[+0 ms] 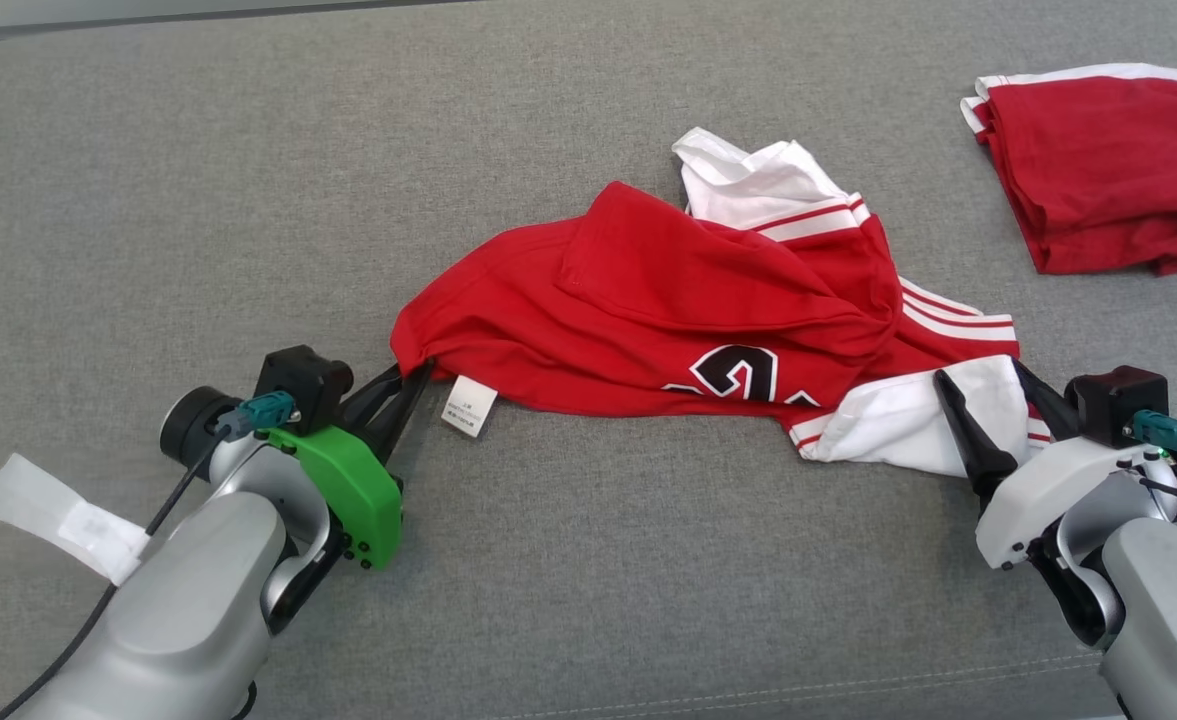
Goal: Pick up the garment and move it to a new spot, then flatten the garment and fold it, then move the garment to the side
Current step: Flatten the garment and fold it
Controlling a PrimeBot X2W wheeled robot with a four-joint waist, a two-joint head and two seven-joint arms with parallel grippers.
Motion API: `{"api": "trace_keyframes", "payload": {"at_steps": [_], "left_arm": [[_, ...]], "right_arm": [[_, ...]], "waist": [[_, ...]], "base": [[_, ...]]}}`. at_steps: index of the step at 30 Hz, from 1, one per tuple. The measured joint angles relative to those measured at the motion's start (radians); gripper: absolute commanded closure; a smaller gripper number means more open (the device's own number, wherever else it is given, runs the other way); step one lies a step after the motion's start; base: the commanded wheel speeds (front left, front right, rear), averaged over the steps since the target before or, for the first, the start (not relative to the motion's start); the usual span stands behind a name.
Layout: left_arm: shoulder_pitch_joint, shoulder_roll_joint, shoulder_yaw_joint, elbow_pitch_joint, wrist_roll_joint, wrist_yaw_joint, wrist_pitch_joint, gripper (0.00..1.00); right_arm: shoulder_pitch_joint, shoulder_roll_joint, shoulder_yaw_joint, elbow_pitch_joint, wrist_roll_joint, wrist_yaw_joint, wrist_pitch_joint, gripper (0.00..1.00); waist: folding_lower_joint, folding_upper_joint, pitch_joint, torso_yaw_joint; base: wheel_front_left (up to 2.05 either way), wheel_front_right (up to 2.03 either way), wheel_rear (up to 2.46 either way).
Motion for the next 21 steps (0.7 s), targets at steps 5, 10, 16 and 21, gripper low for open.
{"api": "trace_keyframes", "payload": {"at_steps": [5,10,16,21], "left_arm": [[0.003,0.021,0.007,-0.009,-0.009,0.000,-0.003,1.00],[0.017,0.027,0.031,-0.027,-0.041,0.000,-0.002,1.00],[0.036,0.047,0.084,-0.045,-0.146,-0.001,0.047,1.00],[-0.001,0.085,0.130,-0.067,-0.217,-0.001,0.135,1.00]], "right_arm": [[0.001,0.013,0.004,0.001,0.001,0.001,0.002,0.58],[0.003,0.019,0.006,-0.007,0.026,0.008,0.004,1.00],[-0.047,0.002,-0.039,-0.102,0.064,0.019,-0.010,1.00],[-0.217,-0.071,-0.051,-0.179,0.054,0.031,0.032,1.00]], "waist": [[0.0000,0.0000,-0.007,0.004],[0.0000,0.0000,-0.014,-0.005],[0.0000,0.0000,-0.018,-0.013],[0.0000,0.0000,-0.014,-0.014]], "base": [[0.00,0.00,0.00],[0.00,0.00,0.00],[0.00,0.00,0.00],[0.00,0.00,0.00]]}}
